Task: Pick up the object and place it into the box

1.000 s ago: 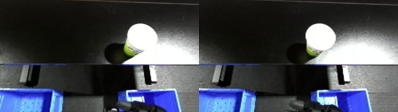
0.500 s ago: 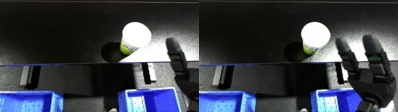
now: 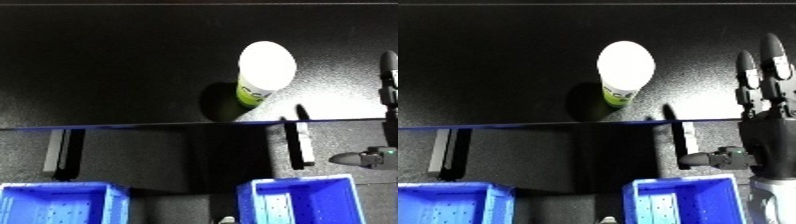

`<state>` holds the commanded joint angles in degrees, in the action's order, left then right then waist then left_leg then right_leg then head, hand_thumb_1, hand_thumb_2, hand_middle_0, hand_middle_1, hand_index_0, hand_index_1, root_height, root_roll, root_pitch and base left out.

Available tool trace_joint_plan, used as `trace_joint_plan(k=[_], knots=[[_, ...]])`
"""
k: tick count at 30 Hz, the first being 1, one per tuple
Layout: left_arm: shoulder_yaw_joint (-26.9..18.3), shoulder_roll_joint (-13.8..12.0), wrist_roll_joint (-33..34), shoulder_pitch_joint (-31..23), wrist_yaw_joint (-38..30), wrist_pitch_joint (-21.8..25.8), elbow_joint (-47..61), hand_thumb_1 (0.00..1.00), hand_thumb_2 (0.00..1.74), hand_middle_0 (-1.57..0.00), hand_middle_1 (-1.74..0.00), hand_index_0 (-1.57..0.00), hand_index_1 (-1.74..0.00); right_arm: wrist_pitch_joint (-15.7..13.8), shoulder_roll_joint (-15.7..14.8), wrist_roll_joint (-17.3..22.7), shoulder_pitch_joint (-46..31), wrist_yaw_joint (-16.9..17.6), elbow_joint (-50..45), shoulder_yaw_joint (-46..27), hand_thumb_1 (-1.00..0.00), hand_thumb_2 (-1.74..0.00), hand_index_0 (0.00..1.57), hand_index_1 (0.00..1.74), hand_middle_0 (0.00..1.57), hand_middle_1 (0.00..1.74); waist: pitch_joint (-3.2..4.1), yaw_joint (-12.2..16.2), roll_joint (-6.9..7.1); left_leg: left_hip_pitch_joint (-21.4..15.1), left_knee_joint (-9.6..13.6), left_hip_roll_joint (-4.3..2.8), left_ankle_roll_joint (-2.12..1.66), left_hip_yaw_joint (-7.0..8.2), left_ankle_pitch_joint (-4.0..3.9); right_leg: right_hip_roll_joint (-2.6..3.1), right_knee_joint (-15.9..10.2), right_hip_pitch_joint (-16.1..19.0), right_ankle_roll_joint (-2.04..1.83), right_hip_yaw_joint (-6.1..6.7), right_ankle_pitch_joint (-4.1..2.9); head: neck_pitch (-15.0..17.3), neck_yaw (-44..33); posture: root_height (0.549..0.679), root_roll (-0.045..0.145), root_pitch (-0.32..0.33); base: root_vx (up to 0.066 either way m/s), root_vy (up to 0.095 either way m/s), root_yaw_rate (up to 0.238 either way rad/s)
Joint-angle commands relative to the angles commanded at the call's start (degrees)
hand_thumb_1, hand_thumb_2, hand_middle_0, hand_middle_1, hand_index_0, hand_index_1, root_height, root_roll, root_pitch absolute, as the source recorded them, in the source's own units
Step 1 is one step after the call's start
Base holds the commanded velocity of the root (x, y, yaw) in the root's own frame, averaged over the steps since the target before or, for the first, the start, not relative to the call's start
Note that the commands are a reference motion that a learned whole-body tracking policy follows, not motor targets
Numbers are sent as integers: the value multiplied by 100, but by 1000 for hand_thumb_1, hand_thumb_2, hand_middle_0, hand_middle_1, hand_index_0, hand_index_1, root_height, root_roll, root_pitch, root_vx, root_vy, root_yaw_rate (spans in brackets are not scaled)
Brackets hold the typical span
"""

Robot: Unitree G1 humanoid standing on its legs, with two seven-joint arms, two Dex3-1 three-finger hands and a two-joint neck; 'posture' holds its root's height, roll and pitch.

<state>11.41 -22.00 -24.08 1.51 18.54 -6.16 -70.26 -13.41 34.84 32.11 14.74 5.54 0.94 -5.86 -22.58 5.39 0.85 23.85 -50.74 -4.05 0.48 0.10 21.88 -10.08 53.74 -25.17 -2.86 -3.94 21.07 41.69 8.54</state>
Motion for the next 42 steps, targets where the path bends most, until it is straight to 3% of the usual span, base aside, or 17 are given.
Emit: trace_joint_plan(k=[5,9,18,31,42], knots=[[58,-16,76,92,16,-78,-8,0,0,0,0,0,0,519,150,-269,414,578,210,435,0,0,0,0,0,0,-54,-71,-26,-17,28,22,-14,-10,-16,-8,10,3,45,-1,26,-67,255,617,50,-73,16,-9,51],[93,-18,135,136,17,-113,-12,0,0,0,0,0,0,897,196,-243,670,764,381,740,0,0,0,0,0,0,-75,-122,-41,-25,53,32,-18,-16,-27,-17,19,-8,63,-6,35,-123,458,616,50,-73,20,-13,52],[197,-35,206,287,0,-242,-10,0,0,0,0,0,0,1382,253,102,1220,422,1079,1171,0,0,0,0,0,0,-99,-232,-96,65,-52,50,-26,-22,-4,-51,147,-123,97,-11,69,-215,783,613,53,-71,12,-3,50],[330,-38,198,377,1,-368,20,0,0,0,0,0,0,1586,193,447,1928,56,1568,1637,0,0,0,0,0,0,-197,-348,-187,232,-183,90,-41,-27,8,-52,282,-336,102,34,67,-401,1267,609,58,-60,7,5,30],[433,52,90,417,-65,-428,83,0,0,0,0,0,0,1716,-78,557,2487,-94,1572,2007,-550,-957,864,957,864,957,-227,-428,-244,242,-160,121,-70,-34,-9,-34,322,-377,120,73,101,-507,1468,609,64,-56,9,10,31]])
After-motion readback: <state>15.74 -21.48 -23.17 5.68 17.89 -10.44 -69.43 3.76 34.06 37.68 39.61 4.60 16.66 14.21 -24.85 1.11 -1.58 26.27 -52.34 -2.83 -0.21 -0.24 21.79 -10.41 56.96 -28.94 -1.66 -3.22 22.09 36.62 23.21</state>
